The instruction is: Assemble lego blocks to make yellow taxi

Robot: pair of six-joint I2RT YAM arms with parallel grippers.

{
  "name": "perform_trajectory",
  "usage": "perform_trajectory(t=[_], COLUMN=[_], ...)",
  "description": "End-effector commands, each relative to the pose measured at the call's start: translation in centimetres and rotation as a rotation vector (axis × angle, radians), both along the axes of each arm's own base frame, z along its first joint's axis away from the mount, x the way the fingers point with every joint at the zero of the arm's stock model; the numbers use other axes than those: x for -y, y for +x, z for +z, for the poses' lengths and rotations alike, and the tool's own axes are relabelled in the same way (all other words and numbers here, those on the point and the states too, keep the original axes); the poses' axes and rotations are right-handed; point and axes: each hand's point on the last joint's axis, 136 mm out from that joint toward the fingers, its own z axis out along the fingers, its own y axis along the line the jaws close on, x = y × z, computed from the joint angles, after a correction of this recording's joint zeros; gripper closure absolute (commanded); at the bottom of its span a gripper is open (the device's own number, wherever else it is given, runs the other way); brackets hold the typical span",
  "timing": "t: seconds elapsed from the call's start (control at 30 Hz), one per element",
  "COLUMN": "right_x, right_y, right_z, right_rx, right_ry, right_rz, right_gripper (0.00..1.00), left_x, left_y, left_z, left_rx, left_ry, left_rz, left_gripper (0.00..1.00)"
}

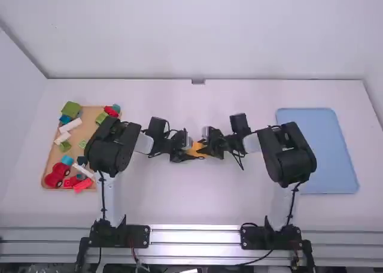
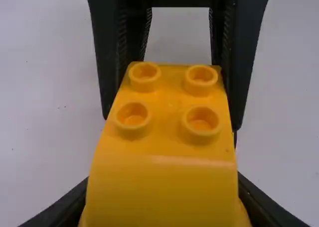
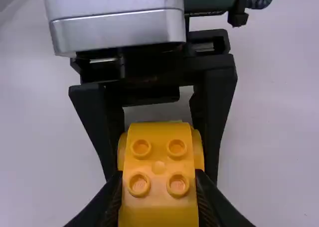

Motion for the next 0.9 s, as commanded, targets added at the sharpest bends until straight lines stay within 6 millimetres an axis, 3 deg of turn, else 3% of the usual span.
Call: perform_trajectory(t=[0.0, 0.1, 0.27, 0.43, 0.6, 0.8, 0.87], right_x=[1.1, 0.9, 1.0, 0.5, 1.4, 0.8, 0.3], right_y=[-2.0, -3.3, -2.2, -2.5, -3.1, -3.2, -2.7], right_z=[-4.3, -4.7, -6.2, -6.5, -7.2, -6.0, -5.0], right_rx=[-0.089, -0.047, -0.069, -0.046, -0.091, -0.073, -0.061], right_ry=[-0.158, -0.176, -0.319, -0.375, -0.428, -0.299, -0.227], right_rz=[-0.048, 0.025, -0.063, -0.024, -0.033, -0.006, -0.008], right_gripper=[1.0, 1.0, 1.0, 1.0, 1.0, 1.0, 0.86], left_x=[-1.1, -1.2, -1.1, -1.1, -1.1, -1.1, -1.1], left_y=[-1.1, -1.1, -1.1, -1.2, -1.1, -1.2, -1.2], left_z=[-3.7, -3.7, -3.7, -3.7, -3.7, -3.7, -3.7], left_rx=[-0.109, -0.11, -0.109, -0.111, -0.113, -0.113, -0.114], left_ry=[0.122, 0.124, 0.121, 0.122, 0.121, 0.121, 0.121], left_rz=[0.077, 0.077, 0.076, 0.076, 0.077, 0.077, 0.077], left_gripper=[0.92, 0.92, 0.92, 0.93, 0.93, 0.93, 0.94])
